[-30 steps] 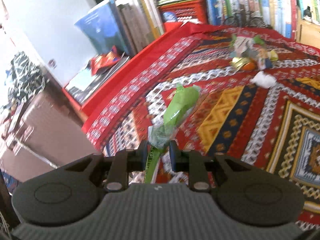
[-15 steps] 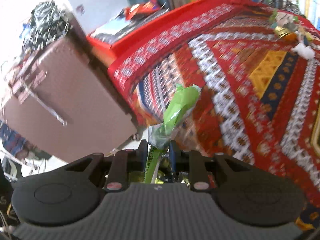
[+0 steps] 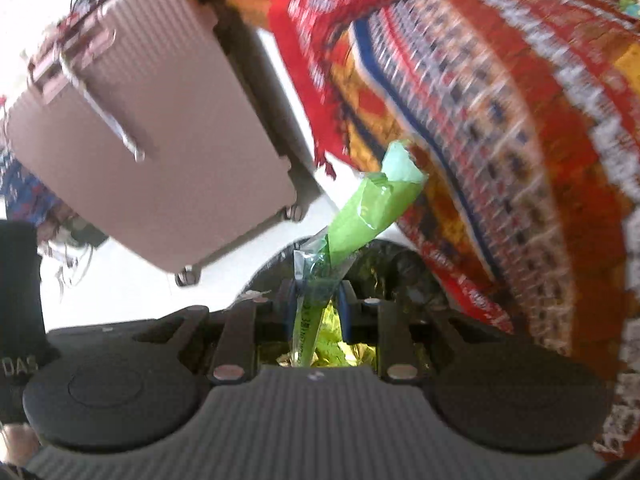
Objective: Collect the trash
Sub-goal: 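Open both tools to drop the wrappers into the bin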
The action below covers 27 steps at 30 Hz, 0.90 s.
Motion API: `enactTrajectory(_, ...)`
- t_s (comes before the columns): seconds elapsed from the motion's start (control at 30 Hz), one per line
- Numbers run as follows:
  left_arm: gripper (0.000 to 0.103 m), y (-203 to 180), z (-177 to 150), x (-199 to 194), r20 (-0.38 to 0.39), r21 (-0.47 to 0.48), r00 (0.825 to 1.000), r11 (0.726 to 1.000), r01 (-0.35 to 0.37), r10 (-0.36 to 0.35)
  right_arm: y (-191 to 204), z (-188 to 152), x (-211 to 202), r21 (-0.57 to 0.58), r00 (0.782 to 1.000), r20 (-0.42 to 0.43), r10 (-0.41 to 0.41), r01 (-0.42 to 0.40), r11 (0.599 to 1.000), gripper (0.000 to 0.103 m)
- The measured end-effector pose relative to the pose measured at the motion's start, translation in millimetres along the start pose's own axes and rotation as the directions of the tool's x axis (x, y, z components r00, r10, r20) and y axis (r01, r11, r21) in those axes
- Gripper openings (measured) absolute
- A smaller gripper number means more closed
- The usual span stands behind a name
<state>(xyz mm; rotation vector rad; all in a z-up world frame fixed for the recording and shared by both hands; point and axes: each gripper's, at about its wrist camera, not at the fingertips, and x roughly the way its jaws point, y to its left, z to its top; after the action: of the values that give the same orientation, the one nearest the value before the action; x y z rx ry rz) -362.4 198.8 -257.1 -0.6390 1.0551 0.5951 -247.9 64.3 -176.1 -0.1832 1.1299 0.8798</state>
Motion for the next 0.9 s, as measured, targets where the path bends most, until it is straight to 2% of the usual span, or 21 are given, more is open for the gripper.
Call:
enactTrajectory(0.2, 0.012, 14, -17, 36, -0.050, -0.026, 0.999, 1.000, -0.001, -0.001, -9, -21, 41, -0.027, 0.997, -0.074, 0.034, -0.036, 0.999, 0.025)
enactTrajectory(0.53, 0.013, 21, -38, 77, -0.095, -0.014, 0.995, 1.000, -0.014, 0.012, -25, -42, 92, -0.063, 0.989, -0.147, -0.013, 0.003, 0.998, 0.025)
enactTrajectory(0.57, 0.013, 21, -38, 80, -0.098, -0.012, 0.995, 1.000, -0.016, 0.014, -26, -43, 94, -0.064, 0.989, -0.150, -0.013, 0.003, 0.998, 0.028)
enactTrajectory(0.63, 0.017, 22, -39, 84, -0.102, -0.011, 0.995, 1.000, -0.019, 0.018, -30, -47, 98, -0.070, 0.988, -0.153, -0.016, 0.005, 0.998, 0.031)
enactTrajectory(0.67, 0.022, 23, -39, 86, -0.100, -0.012, 0.995, 1.000, -0.020, 0.019, -30, -48, 99, -0.072, 0.988, -0.153, -0.015, 0.004, 0.997, 0.047)
enactTrajectory(0.7, 0.032, 23, -39, 87, -0.095, -0.015, 0.995, 1.000, -0.022, 0.021, -30, -49, 100, -0.076, 0.988, -0.155, -0.015, 0.003, 0.997, 0.053)
enactTrajectory(0.77, 0.047, 24, -38, 88, -0.092, -0.018, 0.995, 0.999, -0.030, 0.029, -28, -47, 101, -0.078, 0.988, -0.151, -0.011, 0.000, 0.997, 0.059)
enactTrajectory(0.9, 0.053, 25, -35, 87, -0.091, -0.021, 0.995, 0.999, -0.035, 0.033, -31, -49, 101, -0.079, 0.989, -0.147, -0.017, 0.005, 0.997, 0.060)
